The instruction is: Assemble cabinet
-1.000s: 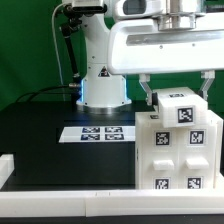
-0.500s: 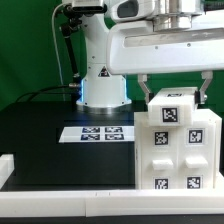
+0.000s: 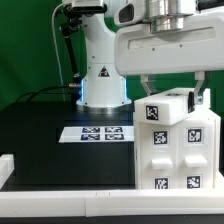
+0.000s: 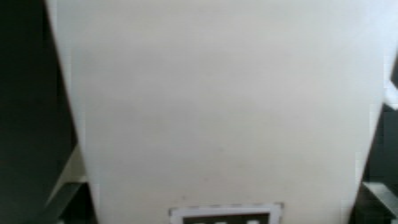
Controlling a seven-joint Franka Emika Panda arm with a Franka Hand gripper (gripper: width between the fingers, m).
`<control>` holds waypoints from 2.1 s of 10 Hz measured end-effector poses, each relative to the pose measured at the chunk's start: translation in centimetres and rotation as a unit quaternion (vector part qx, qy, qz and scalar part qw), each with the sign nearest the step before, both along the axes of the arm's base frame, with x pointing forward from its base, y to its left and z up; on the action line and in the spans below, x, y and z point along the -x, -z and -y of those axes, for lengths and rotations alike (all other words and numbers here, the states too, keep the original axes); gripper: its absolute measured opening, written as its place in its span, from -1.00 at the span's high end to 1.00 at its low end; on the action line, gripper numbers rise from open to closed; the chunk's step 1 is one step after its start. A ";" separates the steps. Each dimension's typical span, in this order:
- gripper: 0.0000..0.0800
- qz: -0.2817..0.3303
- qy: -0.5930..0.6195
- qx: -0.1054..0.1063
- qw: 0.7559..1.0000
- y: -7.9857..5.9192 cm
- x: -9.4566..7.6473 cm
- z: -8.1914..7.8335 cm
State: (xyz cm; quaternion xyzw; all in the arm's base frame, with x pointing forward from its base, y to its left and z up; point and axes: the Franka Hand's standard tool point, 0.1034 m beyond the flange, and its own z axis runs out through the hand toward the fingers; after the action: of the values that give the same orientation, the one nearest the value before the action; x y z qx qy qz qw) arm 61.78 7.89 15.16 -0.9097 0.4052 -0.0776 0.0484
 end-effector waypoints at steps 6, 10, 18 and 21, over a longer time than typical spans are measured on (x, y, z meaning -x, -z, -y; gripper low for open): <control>-0.40 -0.020 0.296 -0.078 0.952 0.3 0.4 -0.7; -0.40 -0.040 0.442 -0.107 0.890 0.4 0.7 -0.3; -0.40 -0.059 0.546 -0.138 0.824 0.4 0.7 0.1; -0.94 -0.053 0.514 -0.146 0.844 -0.8 0.4 -0.2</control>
Offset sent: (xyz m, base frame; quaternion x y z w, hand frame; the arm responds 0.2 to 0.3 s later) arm -0.0055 -0.0031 0.0009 -0.0158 -0.0123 0.2798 0.9599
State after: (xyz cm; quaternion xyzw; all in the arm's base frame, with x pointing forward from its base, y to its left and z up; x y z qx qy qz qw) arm 61.34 8.06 15.99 -0.5561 0.8233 0.0169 0.1123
